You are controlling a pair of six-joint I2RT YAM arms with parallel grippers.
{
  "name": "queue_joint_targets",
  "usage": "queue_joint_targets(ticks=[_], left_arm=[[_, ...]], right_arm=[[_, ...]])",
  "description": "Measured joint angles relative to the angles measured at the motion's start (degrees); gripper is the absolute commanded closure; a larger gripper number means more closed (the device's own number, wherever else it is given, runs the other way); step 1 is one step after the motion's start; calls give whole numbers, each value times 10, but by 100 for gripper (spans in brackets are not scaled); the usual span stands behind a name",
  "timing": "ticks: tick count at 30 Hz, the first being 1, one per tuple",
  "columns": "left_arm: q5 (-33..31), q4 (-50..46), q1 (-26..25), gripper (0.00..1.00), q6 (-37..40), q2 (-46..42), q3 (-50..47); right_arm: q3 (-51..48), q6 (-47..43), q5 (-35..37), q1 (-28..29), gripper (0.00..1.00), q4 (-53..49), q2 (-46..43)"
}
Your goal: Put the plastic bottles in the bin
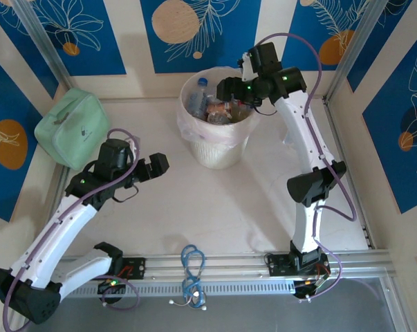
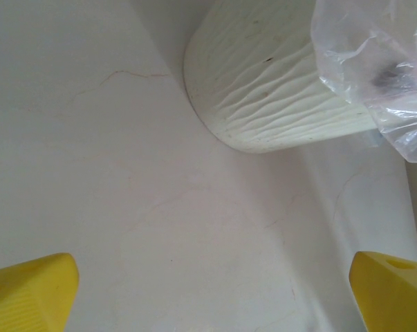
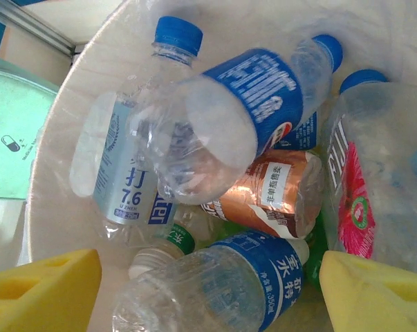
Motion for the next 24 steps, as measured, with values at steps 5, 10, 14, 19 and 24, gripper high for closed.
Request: queue_joint_targets(ticks=[5,10,14,19,24], left_arm=[[-13,0,0,0,13,1,0],[-25,2,0,0,28,13,20],[-57,9,0,0,51,16,35],[-170,45,0,0,114,2,26],[-318,164,0,0,193,-15,-66]], right_arm=[[-12,2,12,7,17,2,-42],[-87,3,41,26,17,21,-144],[-227,14,90,48,10,59,-272],[-463,31,172,64,1,128,-460],[-711,89,253,52,1,182,-644]])
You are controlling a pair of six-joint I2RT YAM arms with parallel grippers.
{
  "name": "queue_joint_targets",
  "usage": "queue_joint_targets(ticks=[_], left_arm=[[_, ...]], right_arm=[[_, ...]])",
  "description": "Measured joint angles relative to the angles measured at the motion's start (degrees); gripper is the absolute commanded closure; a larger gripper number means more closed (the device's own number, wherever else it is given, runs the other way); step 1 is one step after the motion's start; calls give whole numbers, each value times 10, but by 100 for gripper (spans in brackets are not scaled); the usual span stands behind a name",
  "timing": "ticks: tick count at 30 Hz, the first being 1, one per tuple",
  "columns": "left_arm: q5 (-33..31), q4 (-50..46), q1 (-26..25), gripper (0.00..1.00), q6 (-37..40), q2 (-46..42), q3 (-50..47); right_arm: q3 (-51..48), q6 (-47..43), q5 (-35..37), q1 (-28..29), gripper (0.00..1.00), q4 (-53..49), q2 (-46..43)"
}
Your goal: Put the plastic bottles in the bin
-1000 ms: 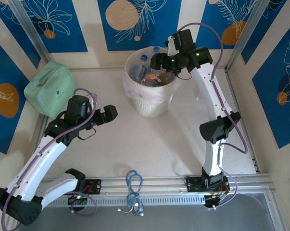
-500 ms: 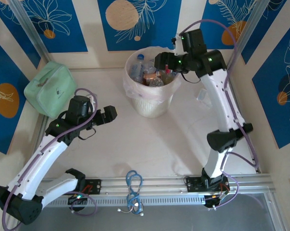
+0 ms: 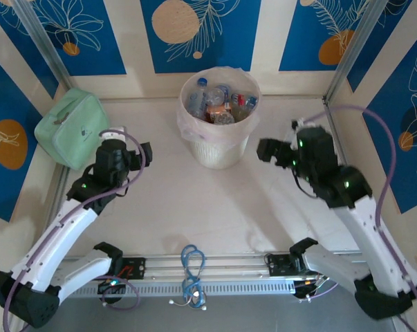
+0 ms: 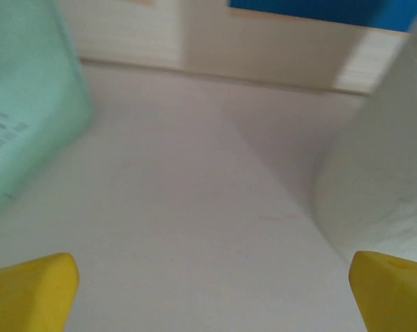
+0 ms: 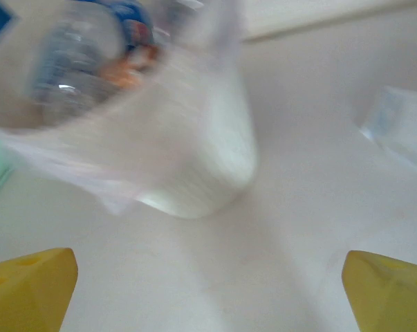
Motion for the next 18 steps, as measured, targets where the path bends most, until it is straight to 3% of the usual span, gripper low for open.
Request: queue_joint_targets(ticks=[4,7,12,18], left_arm=[[-78,155,1,0,67,16,-145],[-122,258,4,0,113,59,-229],[-142,405,26,0,182,154,-271],[-122,543,83,0,215,261,-277]], right_arm=[[-228,3,42,-17,1,78,-160],[-333,-9,94,-22,1,107,-221],[-410,-47,163,-49,1,201,-182],[-466,-65,218,-97,1,356,-16]])
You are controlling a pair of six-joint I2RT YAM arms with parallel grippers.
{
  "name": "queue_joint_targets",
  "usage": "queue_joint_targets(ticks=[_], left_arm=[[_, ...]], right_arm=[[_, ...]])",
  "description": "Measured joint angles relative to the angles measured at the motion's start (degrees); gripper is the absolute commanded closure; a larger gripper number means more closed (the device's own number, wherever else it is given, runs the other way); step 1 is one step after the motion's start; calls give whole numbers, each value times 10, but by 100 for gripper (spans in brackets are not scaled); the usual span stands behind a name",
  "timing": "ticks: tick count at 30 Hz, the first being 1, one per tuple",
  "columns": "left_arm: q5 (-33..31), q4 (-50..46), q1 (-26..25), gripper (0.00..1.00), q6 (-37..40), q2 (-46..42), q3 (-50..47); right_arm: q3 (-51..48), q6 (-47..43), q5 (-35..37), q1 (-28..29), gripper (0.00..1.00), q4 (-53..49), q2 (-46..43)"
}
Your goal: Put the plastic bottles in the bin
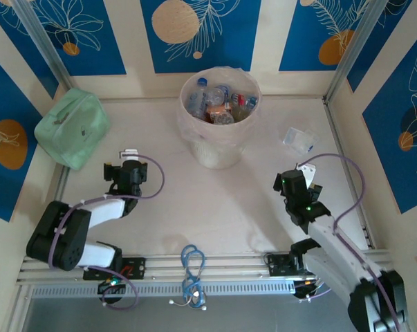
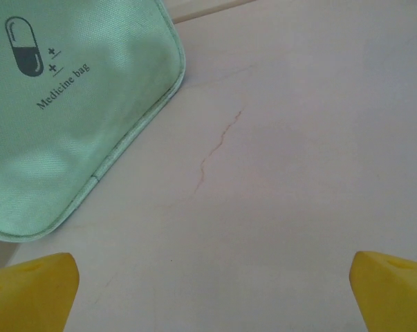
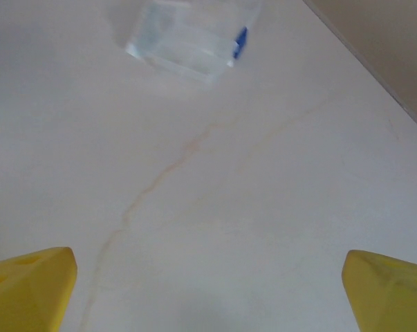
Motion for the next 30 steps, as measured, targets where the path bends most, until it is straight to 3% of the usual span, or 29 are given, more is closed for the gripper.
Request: queue_joint_targets(ticks=[5,15,21,30], left_arm=[[61,110,52,0,9,59,-4],[217,208,117,0,3,104,-27],[239,226,121,0,-1,105,-27],[256,226,120,0,3,105,-27]], right_arm=[[-26,-33,-29,-41,1,169,108],[-27,-129,-228,-153,1,512,324],[2,-162,-332,-161,1,558,398],[3,-173,-362,-160,1,584,398]])
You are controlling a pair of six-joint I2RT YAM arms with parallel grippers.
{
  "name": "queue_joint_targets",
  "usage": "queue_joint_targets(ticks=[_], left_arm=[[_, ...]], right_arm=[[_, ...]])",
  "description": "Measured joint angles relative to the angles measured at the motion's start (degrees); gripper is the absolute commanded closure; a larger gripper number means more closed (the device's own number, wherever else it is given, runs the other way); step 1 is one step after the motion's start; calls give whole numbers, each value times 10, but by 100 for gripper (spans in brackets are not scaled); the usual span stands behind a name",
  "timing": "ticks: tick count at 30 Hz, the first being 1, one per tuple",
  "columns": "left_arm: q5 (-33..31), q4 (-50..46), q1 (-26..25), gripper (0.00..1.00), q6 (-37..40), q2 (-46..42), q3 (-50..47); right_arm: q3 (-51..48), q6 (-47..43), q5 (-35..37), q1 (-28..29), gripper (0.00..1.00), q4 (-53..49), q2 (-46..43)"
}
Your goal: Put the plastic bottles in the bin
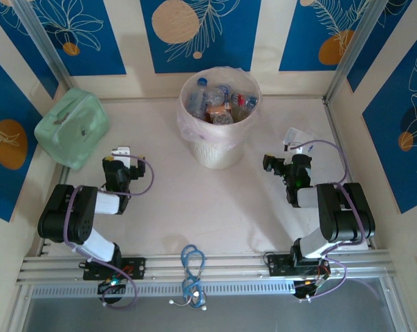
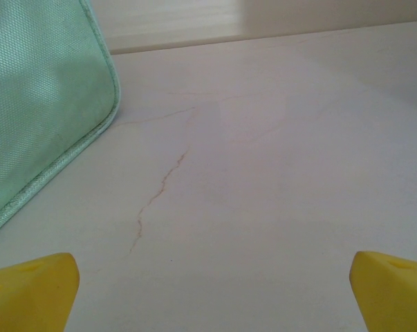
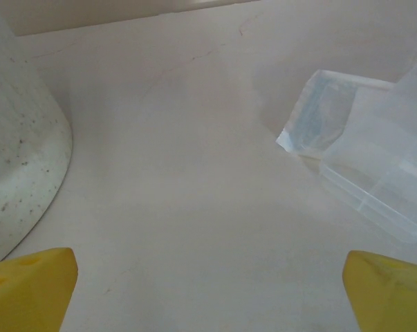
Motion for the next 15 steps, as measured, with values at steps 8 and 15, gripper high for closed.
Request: queue_joint_targets(ticks=[8,15], left_arm=[[9,0,0,0,2,0,0],[9,0,0,0,2,0,0]], right_arm=[[0,-1,-4,0,1,2,0],[2,-1,-10,-1,1,1,0]])
